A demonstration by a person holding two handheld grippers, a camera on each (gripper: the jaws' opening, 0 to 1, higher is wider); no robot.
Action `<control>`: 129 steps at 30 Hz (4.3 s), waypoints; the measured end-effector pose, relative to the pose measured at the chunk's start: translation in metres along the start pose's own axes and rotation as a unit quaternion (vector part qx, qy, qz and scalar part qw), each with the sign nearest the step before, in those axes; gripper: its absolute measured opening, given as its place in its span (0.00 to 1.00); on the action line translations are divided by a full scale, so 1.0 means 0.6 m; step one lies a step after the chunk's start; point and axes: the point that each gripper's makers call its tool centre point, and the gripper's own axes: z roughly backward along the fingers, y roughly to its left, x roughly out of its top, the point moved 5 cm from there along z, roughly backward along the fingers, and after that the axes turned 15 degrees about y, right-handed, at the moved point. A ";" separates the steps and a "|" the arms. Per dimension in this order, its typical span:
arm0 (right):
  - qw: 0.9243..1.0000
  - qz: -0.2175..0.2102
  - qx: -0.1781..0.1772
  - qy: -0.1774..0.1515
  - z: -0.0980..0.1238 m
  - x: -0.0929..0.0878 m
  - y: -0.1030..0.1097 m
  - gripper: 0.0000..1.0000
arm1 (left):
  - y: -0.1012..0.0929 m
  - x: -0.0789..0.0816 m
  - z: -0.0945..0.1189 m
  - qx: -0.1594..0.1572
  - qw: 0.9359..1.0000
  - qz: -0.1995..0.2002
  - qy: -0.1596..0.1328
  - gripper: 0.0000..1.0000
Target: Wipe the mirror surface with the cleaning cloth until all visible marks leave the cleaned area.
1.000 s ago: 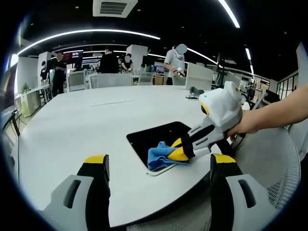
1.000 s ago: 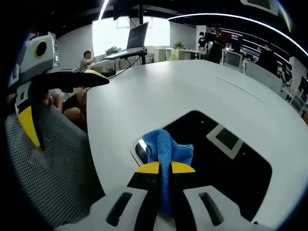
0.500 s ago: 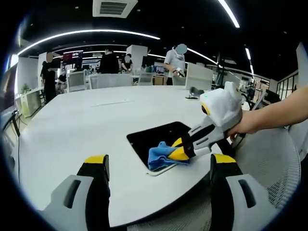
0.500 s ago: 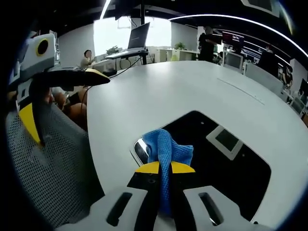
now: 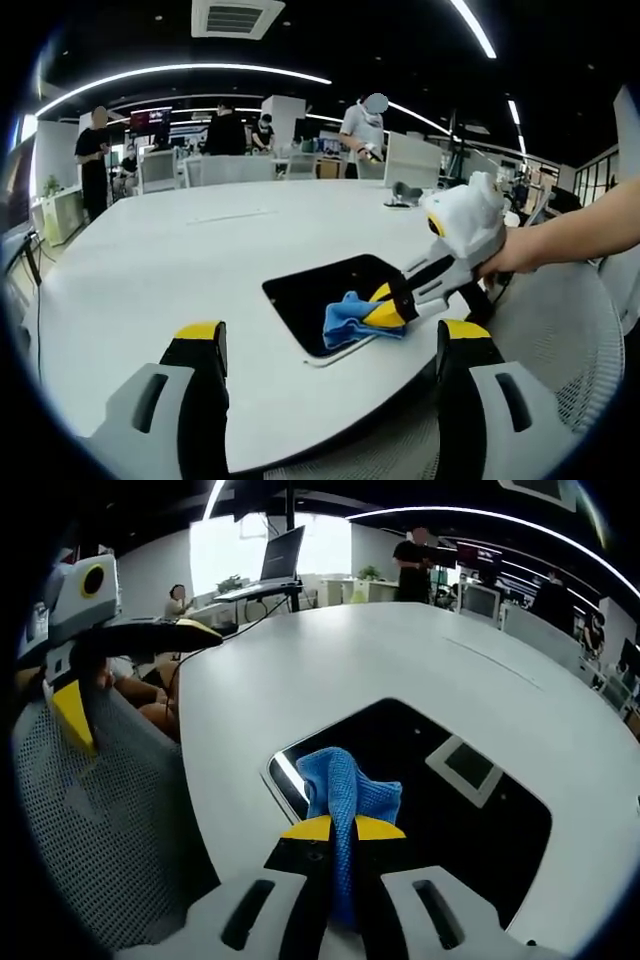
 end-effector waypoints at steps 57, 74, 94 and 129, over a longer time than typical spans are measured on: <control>0.997 0.024 -0.070 0.026 0.001 0.005 -0.071 0.00 | 0.001 0.003 0.001 0.000 1.000 0.005 -0.010 0.88; 0.996 0.004 -0.085 0.028 -0.021 0.035 -0.126 0.00 | 0.001 0.004 -0.002 -0.004 1.000 0.006 -0.011 0.87; 0.994 0.027 -0.090 0.064 -0.039 0.070 -0.165 0.00 | 0.001 0.007 -0.003 -0.008 1.000 0.005 -0.016 0.86; 0.994 0.016 -0.095 0.057 -0.044 0.066 -0.206 0.00 | 0.003 0.006 0.000 -0.001 1.000 0.004 -0.015 0.88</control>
